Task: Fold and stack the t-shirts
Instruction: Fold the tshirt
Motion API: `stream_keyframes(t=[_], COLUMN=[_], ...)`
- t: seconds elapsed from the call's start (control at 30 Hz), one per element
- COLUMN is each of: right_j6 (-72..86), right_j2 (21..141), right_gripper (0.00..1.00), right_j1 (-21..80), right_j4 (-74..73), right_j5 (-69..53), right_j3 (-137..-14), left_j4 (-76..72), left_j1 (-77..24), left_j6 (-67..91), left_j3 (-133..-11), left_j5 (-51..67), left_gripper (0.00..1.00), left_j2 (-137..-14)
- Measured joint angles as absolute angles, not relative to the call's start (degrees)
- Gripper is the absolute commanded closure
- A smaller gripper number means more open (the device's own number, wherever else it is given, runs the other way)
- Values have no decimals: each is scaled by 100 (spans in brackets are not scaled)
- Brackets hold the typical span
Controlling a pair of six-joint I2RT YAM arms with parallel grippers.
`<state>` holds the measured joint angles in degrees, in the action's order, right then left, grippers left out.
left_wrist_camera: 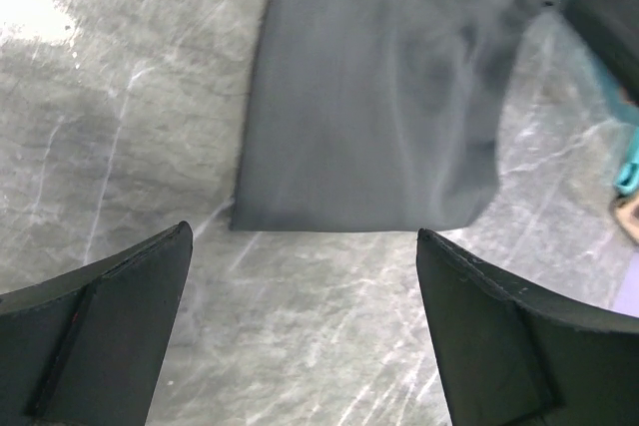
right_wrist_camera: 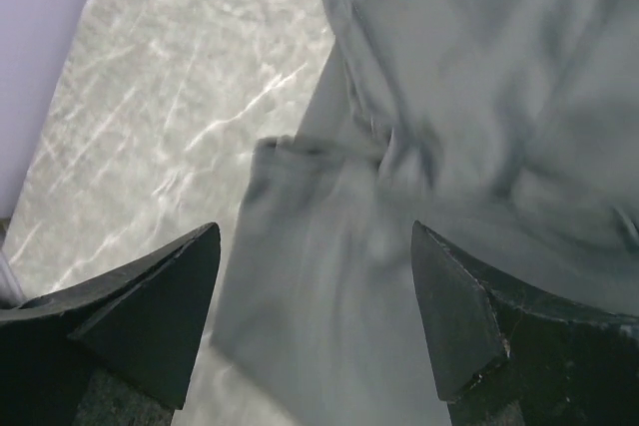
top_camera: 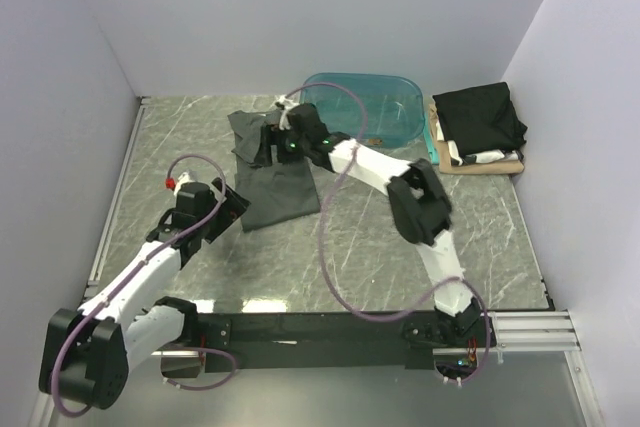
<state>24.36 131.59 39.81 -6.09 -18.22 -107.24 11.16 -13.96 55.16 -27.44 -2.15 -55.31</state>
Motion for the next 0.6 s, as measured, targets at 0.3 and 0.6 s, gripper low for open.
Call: stream_keyframes(t=[0.3,0.6], right_j6=[2539,2716], right_j2=[10020,9612], right_gripper=[16,17], right_j1=[3754,3444], right_j4=[-161,-399], right_j5=[-1044,-777], right_j3=[-7712,-6418], left_j4=[873,764], left_j1=[-1396,-1396], left_j6=[5430,5334], left_j3=[-2746,-2919], left_j5=[-14,21], left_gripper=[32,66], left_j2=[-6462,-7046])
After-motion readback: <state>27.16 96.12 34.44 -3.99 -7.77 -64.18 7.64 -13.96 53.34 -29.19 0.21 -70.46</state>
